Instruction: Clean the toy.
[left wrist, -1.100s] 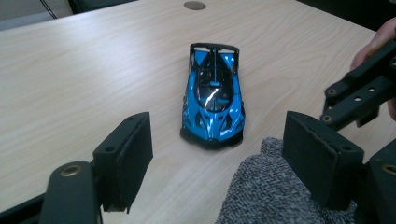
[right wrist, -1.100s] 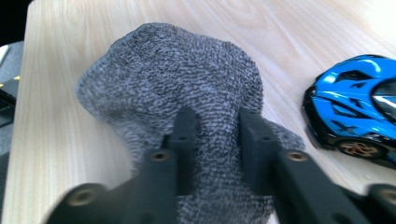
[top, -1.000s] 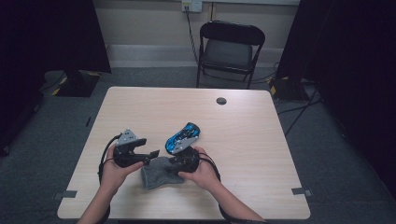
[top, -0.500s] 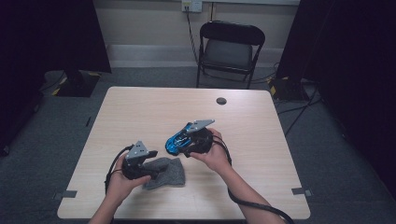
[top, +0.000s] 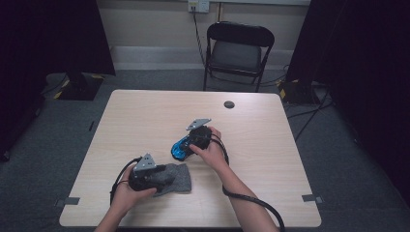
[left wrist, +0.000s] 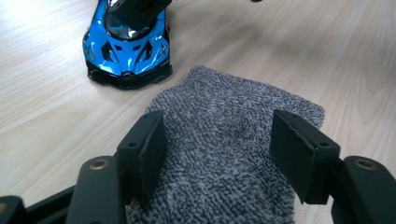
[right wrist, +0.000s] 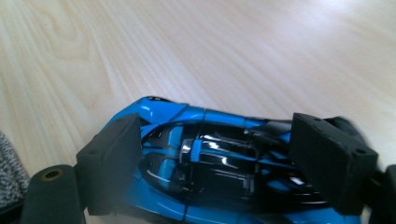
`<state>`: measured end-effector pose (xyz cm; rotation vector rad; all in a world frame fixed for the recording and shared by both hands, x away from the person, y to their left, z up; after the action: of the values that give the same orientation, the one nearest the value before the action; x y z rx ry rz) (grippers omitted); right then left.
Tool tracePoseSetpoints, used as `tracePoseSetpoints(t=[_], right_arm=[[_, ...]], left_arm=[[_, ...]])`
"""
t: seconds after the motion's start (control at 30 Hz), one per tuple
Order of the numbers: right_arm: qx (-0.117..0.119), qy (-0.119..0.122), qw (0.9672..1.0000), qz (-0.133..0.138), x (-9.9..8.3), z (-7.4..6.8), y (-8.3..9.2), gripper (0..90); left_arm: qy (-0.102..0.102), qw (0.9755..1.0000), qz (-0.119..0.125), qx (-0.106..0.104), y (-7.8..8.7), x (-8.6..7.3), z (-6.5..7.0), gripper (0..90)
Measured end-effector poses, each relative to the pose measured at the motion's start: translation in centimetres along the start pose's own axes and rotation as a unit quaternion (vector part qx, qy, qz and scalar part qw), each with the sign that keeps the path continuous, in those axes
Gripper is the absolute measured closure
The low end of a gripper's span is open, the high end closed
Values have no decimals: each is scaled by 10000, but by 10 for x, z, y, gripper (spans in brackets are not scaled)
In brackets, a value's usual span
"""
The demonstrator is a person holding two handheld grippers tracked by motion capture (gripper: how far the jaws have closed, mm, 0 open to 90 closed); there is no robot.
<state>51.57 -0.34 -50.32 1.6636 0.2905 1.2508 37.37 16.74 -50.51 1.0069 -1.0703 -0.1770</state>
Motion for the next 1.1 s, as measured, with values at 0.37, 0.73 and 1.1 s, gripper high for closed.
tracePoseSetpoints(t=[0.37,0.73,1.1], right_arm=[[-131,199,9994,247,-6,-4,-3,133],[-164,168,9991,364,-7,-8,-4,135],[-193,137,9987,459,-8,-10,-4,134]], left_arm=[[-14,10000,-93,20,-4,-6,-6,386],[-284,9992,-242,144,-10,-13,-6,483],[440,9965,-555,438,-5,-1,-16,755]])
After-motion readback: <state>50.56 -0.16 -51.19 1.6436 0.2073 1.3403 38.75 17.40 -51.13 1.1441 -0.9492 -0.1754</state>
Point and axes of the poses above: each handheld gripper's, and its own axes: y roughly backward along the jaws, x roughly out of its top, z roughly to its right, the point moved 4 cm from there along -y, roughly forward along the jaws, and after that the axes turned 13 degrees about -z, right-handed, at the moved point
